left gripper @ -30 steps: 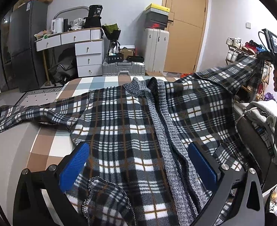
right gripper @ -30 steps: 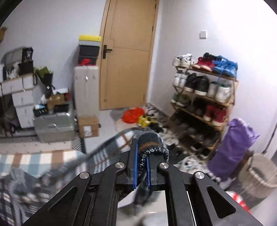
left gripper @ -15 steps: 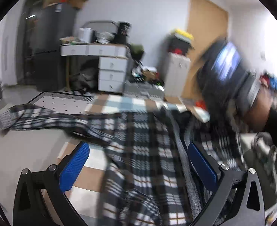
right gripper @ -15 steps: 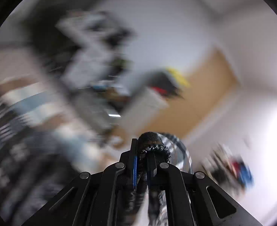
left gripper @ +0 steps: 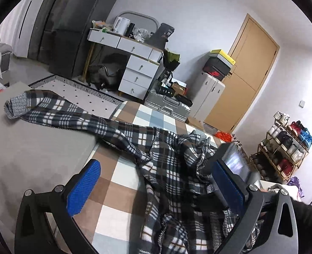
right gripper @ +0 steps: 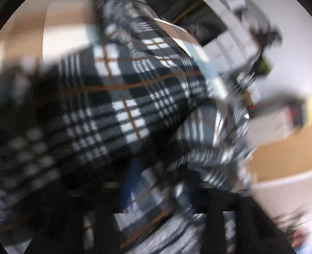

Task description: Fold large clothes

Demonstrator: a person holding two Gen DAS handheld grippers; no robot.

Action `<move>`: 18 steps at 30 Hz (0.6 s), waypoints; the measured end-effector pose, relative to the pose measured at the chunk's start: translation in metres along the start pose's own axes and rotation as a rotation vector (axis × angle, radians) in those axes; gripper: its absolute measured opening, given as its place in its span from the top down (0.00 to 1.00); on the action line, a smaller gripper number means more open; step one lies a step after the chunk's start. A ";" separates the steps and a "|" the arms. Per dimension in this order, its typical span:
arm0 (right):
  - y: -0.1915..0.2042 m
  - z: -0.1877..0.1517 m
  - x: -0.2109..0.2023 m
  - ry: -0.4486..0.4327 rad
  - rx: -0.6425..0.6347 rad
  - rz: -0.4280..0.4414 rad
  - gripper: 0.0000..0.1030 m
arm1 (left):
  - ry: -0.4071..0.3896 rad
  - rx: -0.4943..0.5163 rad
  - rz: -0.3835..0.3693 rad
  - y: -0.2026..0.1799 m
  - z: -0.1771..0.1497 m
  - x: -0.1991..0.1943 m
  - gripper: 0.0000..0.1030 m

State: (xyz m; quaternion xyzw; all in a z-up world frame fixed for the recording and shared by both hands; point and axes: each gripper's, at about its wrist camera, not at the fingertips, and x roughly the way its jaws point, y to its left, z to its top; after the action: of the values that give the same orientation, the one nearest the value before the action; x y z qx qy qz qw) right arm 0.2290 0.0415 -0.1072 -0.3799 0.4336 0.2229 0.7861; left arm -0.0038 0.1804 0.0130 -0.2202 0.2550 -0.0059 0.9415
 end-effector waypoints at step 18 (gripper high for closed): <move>-0.232 0.003 0.065 0.020 0.983 0.217 0.27 | 0.134 0.167 0.103 -0.019 -0.017 0.034 0.01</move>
State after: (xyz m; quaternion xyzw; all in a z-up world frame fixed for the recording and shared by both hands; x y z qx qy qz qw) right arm 0.4221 -0.0966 -0.0676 0.0805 0.5320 0.0690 0.8401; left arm 0.0197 0.1521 -0.0081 -0.1268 0.3271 0.0067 0.9364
